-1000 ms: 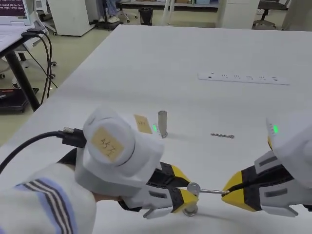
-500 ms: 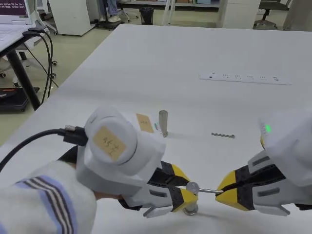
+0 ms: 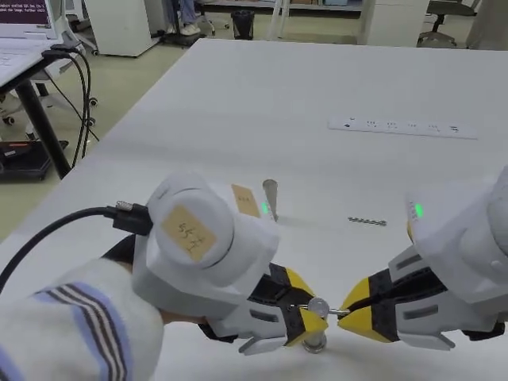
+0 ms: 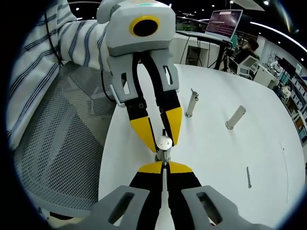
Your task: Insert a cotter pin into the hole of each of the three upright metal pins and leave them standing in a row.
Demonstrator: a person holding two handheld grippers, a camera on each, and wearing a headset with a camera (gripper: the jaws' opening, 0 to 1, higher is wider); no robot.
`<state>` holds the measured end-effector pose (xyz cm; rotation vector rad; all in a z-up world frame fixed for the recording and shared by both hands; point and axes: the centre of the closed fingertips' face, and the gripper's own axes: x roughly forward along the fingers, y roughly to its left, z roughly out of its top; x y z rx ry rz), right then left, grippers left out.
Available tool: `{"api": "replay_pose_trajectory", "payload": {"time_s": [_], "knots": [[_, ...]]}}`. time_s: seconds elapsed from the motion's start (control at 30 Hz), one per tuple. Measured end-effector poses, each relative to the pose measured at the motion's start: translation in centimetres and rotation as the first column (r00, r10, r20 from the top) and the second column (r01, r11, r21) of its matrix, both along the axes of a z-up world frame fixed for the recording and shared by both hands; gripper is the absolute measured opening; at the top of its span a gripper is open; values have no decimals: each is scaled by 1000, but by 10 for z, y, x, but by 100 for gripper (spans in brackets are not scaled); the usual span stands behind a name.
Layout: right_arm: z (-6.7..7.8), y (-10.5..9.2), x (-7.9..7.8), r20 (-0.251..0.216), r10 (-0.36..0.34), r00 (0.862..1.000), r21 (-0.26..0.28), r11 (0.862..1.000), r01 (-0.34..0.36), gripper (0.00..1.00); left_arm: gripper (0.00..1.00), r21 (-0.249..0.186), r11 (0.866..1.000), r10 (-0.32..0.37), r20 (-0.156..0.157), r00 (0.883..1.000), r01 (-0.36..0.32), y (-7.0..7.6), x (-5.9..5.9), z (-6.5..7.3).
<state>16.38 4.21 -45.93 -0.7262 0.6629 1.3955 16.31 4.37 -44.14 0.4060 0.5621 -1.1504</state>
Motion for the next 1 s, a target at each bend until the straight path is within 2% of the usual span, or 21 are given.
{"api": "replay_pose_trajectory", "payload": {"time_s": [0.37, 0.6, 0.67, 0.83, 0.9, 1.0], "knots": [[2, 8, -2, -10, 21, 1000, 22, 1000, -20, 0, 10, 18, 1000, -25, 5, 1000, 25, -2, 0, -1], [3, 7, -3, 3, 41, 999, 24, 999, -41, 0, 10, 31, 999, -37, 11, 999, 37, -2, 1, -1], [3, 6, -3, -8, 33, 999, 33, 999, -32, 0, 10, 31, 999, -38, 8, 999, 37, -3, 2, -1], [4, 6, -3, -15, 21, 1000, 52, 998, -21, 0, 10, 23, 999, -27, 5, 1000, 27, -2, 2, 0], [5, 6, -3, -21, 9, 1000, 65, 998, -8, 0, 10, 12, 1000, -9, -14, 1000, 9, -2, 2, 0], [6, 5, -3, -27, -9, 1000, 92, 996, 12, 0, 10, -19, 1000, 3, -11, 1000, -3, 0, 2, 5]]}}
